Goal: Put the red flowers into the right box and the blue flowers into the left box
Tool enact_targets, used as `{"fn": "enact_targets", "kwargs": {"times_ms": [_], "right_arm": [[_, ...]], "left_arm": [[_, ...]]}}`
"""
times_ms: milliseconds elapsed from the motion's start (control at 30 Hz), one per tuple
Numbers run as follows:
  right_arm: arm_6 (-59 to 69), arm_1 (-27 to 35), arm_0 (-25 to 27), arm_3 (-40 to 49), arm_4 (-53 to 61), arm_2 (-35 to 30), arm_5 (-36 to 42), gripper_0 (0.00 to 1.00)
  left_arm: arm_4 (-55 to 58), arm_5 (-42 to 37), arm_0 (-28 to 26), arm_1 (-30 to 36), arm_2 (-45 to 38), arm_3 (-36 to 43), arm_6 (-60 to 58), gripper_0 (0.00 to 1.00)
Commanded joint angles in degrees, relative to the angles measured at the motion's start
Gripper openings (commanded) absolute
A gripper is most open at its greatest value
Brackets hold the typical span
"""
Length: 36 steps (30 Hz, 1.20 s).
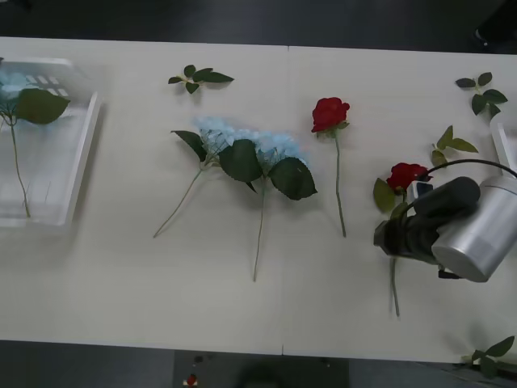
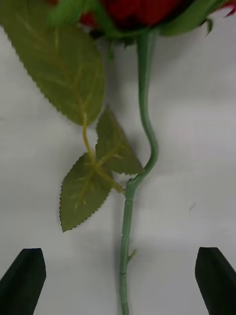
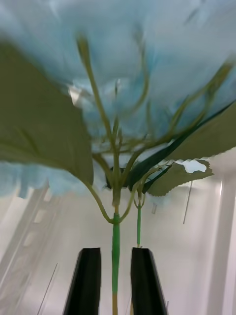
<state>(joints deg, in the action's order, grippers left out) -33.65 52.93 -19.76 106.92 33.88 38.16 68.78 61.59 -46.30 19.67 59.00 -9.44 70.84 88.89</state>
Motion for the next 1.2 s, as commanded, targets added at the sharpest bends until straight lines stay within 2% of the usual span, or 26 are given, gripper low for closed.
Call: {"fn": "enact_targets", "kwargs": {"times_ms": [33, 233, 333, 367, 400, 433, 467, 667, 900, 1033, 1200], "right_arm": [[4.2, -1.7, -0.8, -2.1, -4.2, 1.0, -2.5, 0.88], [4.1, -3.5, -0.8, -7.0, -6.9, 1.5, -8.4, 0.86], [3.9, -4.1, -0.8, -8.8, -7.1, 1.6, -11.0, 0.76], [3.8, -4.3, -0.8, -9.7, -7.1, 1.6, -11.7, 0.52], [3.7, -4.3, -0.8, -10.0, -7.1, 1.6, -11.8, 0.40], [3.6, -4.5, -0.8, -10.3, -7.1, 1.7, -11.7, 0.18], [3.4, -4.5, -0.8, -10.6, -7.1, 1.7, -11.8, 0.00], [2.9, -4.4, -0.8, -11.4, -7.1, 1.9, -11.7, 0.00], [2.6, -3.6, -1.7, -11.2, -7.1, 1.9, -10.9, 0.00], [0.7, 1.7, -5.1, -5.9, -2.9, 0.0, -1.5, 0.00], [-4.4, 11.5, -11.2, 1.6, 11.6, -5.3, 10.6, 0.00]], "left_arm": [[-0.8, 0.6, 0.3, 1.1, -0.7, 0.7, -0.8, 1.00], [-0.9, 0.5, 0.2, 1.1, -0.7, 0.7, -0.6, 1.00], [-1.1, 0.5, 0.1, 1.0, -0.6, 0.7, -0.6, 1.00], [-1.2, 0.4, 0.0, 1.1, -0.7, 0.7, -0.6, 1.00], [-1.3, 0.4, -0.1, 1.1, -0.6, 0.7, -0.6, 1.00], [-1.4, 0.2, -0.3, 1.1, -0.7, 0.7, -0.5, 1.00], [-1.4, -0.2, -0.4, 1.1, -0.7, 0.8, -0.2, 1.00], [2.5, -12.0, -0.8, 3.9, -0.9, 2.5, 4.4, 1.00], [11.5, -29.3, -0.8, 4.3, -5.9, 4.9, 13.4, 1.00], [14.7, -37.8, -0.8, 4.0, -6.8, 9.3, 17.4, 1.00], [16.4, -40.4, -0.8, -0.3, -6.6, 17.2, 19.1, 1.00]]}}
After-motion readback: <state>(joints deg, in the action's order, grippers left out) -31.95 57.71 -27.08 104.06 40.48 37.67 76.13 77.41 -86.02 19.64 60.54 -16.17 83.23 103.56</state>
